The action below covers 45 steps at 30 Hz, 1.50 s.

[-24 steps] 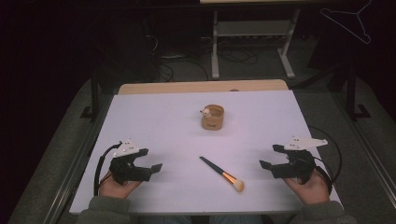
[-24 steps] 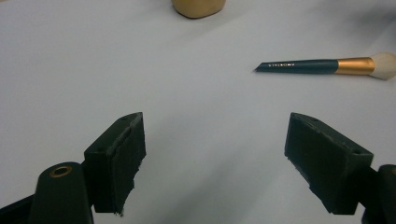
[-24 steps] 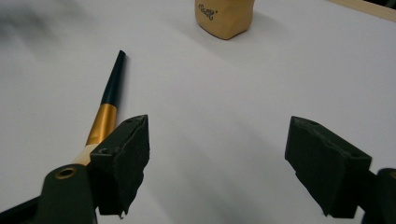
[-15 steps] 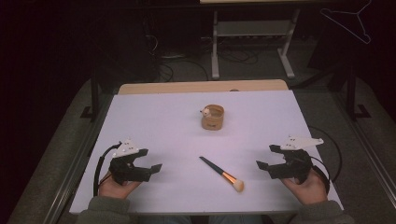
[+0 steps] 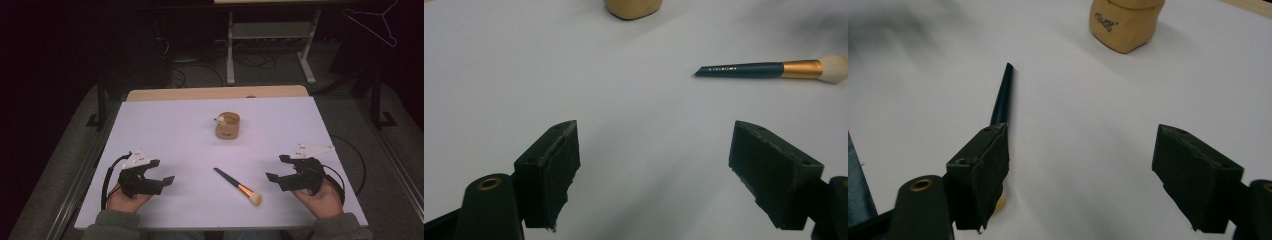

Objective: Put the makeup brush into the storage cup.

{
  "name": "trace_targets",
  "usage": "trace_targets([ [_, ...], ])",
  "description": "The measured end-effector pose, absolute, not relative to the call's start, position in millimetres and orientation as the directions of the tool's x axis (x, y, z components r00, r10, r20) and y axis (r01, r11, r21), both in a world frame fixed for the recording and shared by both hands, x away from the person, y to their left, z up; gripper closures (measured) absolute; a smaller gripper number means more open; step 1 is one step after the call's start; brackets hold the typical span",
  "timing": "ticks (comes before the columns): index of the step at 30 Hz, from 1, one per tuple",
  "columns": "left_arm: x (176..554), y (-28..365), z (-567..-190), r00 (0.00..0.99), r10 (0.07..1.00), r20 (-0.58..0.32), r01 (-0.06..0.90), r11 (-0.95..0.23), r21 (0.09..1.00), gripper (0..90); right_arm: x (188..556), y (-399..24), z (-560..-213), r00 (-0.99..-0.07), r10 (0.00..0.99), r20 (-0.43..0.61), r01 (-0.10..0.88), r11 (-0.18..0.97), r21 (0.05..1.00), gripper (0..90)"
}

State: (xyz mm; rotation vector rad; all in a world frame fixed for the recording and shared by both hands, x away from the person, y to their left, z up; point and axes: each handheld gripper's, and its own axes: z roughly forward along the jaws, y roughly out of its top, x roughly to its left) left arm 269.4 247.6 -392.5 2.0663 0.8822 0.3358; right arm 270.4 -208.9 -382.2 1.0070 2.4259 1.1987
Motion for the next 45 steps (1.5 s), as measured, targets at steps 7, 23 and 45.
trace_targets([
  [7, 270, 246, -393, 0.723, 0.687, -0.069, 0.461, -0.406, 0.789, 19.8, 274, -189, -381, -0.759, 0.648, 0.070, 0.465, 0.464, 0.754, 23.0],
  [23, 273, 244, -394, 0.723, 0.688, -0.069, 0.461, -0.405, 0.789, 19.9, 283, -147, -390, -0.807, 0.586, 0.073, 0.471, 0.564, 0.678, 26.3],
  [45, 274, 243, -395, 0.732, 0.678, -0.070, 0.457, -0.412, 0.788, 20.0, 291, -113, -420, -0.825, 0.556, 0.094, 0.504, 0.652, 0.567, 40.1],
])
